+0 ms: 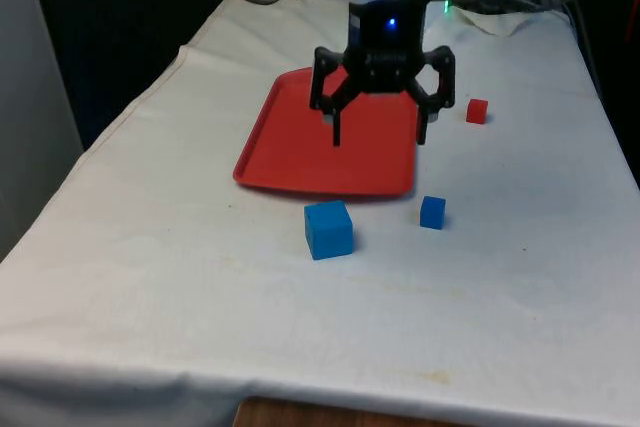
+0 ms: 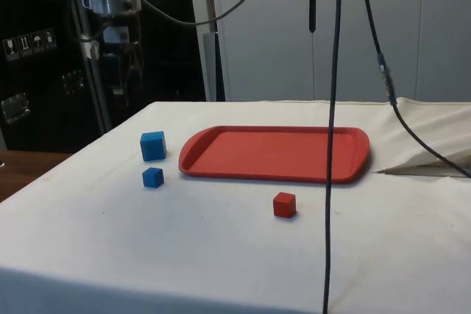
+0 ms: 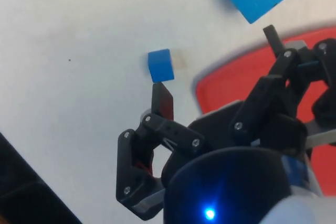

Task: Pick up the largest block and place it onto the tray.

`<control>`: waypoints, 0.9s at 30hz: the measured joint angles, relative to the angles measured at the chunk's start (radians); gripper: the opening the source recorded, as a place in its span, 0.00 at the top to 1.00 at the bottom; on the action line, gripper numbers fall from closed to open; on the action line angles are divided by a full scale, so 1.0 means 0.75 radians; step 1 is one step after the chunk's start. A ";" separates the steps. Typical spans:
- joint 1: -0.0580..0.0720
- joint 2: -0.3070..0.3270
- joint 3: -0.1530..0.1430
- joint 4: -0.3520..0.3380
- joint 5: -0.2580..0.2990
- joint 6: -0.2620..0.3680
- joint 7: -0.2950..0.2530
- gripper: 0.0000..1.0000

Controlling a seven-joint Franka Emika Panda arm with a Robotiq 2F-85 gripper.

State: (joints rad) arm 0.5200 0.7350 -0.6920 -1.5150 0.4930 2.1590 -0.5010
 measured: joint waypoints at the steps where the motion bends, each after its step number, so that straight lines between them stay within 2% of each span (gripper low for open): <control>1: 0.000 0.000 0.000 0.000 0.000 0.000 0.000 0.00; 9: -0.021 0.075 0.000 0.011 0.059 0.032 -0.121 0.00; 13: -0.028 0.099 0.000 0.015 0.077 0.040 -0.160 0.00; 20: -0.049 0.164 -0.001 0.035 0.125 0.060 -0.248 0.00; 27: -0.072 0.255 -0.025 0.072 0.207 0.075 -0.355 0.00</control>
State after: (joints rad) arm 0.4660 0.9260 -0.7110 -1.4610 0.6480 2.2150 -0.7670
